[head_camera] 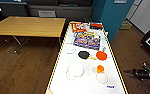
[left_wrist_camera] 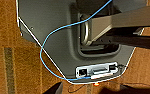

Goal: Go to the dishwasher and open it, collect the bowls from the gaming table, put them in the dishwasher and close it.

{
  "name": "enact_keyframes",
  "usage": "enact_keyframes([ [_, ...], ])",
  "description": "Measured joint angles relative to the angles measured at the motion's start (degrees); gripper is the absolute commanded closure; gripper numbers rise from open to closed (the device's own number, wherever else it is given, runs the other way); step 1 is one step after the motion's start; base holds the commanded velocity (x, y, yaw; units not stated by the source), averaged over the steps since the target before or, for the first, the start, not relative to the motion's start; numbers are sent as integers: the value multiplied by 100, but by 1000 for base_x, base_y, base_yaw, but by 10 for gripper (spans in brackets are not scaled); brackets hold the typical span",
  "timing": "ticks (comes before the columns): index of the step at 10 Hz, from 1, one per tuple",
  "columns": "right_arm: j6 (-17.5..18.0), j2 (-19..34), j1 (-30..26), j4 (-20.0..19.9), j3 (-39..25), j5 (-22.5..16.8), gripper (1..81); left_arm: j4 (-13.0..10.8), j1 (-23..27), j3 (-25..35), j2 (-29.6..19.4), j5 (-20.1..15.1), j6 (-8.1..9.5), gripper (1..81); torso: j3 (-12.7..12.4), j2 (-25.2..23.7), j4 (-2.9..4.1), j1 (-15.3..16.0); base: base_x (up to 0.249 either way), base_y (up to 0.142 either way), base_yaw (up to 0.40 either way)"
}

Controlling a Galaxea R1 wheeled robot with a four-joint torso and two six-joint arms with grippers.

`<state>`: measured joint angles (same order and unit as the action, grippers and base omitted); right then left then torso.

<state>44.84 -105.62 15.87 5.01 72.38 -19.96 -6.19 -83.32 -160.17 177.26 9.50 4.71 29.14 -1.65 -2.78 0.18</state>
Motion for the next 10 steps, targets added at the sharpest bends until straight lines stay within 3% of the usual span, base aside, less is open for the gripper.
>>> enact_keyframes([
  [2, 83, -325, -17, -33, 91, 56, 10, 0, 17, 0, -17, 28, 0, 10, 101, 2, 0, 2, 0, 0, 0],
  [10, 657, -1545, 112, -46, 1370, 276, 10, 2, 17, -5, -30, 20, 0, 10, 103, 5, 0, 6, 0, 0, 0],
])
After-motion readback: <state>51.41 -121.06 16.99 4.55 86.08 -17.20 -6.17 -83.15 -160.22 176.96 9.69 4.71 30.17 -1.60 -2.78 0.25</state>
